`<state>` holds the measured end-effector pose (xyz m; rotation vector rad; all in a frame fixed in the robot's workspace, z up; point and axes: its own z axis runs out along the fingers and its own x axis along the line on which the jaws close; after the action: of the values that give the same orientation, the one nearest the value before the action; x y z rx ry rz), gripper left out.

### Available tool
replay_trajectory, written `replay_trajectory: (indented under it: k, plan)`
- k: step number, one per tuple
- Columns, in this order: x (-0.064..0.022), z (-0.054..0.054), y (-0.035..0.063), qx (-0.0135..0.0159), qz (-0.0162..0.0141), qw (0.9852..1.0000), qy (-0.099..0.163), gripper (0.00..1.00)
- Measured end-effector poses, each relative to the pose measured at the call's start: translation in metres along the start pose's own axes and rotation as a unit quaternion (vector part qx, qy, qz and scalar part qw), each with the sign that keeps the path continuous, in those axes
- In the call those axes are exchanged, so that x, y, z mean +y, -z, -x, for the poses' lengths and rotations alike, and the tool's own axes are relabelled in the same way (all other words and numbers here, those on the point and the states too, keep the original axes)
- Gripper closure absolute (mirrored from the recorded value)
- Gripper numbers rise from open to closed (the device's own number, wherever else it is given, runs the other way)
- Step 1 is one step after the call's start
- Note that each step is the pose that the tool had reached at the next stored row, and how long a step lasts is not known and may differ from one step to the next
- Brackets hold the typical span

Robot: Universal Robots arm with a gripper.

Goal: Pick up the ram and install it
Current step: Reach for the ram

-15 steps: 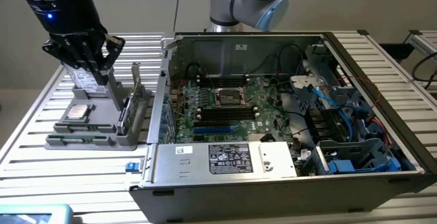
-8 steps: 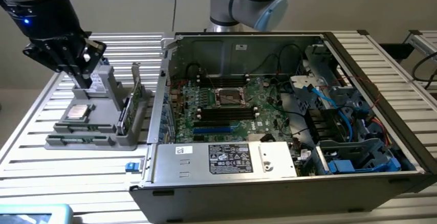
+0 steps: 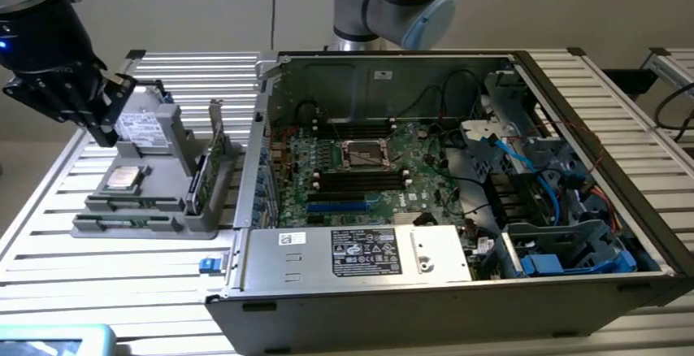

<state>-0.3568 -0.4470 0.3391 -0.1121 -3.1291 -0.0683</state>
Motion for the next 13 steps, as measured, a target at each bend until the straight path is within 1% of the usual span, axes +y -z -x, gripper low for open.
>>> replay_trajectory:
  k: [2, 4, 6, 11, 13]
  plan:
    - [0.0010, -0.008, -0.0026, 0.0003, -0.0001, 1.0000, 0.000, 0.89]
    - [0.0035, -0.014, -0.0050, 0.0002, -0.0002, 1.0000, 0.000, 0.89]
    - [0.0062, -0.017, -0.0074, 0.0003, -0.0016, 1.0000, 0.000, 0.89]
    - [0.0073, -0.020, -0.0117, -0.0001, -0.0073, 1.0000, 0.001, 0.89]
    - [0.0073, -0.020, -0.0117, -0.0001, -0.0076, 1.0000, 0.001, 0.89]
